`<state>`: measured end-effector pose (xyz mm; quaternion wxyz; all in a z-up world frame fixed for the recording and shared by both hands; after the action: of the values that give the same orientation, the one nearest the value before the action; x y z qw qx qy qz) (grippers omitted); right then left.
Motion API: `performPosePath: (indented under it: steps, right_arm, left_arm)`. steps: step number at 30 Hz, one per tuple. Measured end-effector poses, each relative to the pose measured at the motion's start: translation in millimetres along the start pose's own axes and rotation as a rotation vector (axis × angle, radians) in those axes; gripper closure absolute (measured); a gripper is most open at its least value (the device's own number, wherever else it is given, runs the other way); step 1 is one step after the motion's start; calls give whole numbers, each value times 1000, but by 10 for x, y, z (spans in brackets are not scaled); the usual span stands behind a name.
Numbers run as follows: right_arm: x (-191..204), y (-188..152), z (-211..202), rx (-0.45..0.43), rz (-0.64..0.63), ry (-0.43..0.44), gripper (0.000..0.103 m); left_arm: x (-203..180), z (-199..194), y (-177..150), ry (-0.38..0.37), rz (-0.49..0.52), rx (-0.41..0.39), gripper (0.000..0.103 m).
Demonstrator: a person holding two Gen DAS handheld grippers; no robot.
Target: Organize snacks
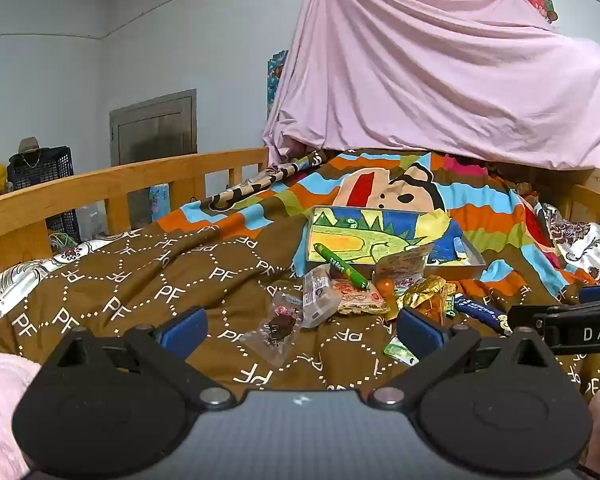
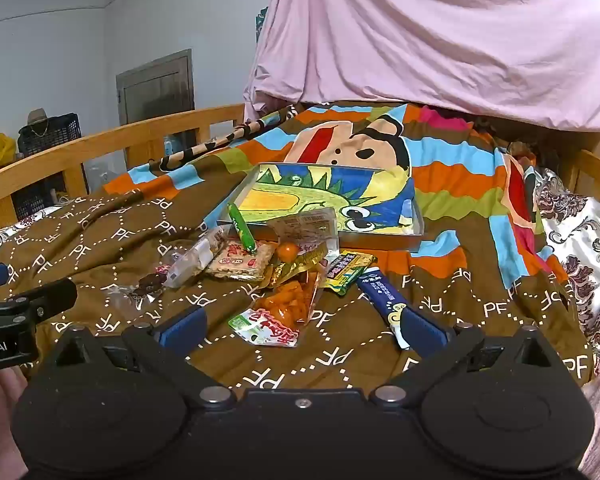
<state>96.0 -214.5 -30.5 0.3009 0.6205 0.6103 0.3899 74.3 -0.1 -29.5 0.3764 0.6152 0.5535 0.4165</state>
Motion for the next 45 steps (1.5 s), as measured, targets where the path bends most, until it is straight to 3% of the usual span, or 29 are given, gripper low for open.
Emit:
performPosePath:
  steps: [45]
  right_arm:
    - [-18, -16, 22, 7, 11, -5, 1]
  left_arm:
    - [-6, 4, -3, -4, 7, 4, 0]
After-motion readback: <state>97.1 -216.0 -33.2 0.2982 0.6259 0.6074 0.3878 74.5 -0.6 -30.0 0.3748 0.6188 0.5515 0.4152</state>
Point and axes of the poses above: each gripper's, at about its wrist camera, not at the fingertips, and z roughly the way its jaws point, x to its left, y to its top, the point moved 8 cm from there along z, roughly the way its jaws point, and after that the axes turned 6 degrees about z, right-handed, at the moved point
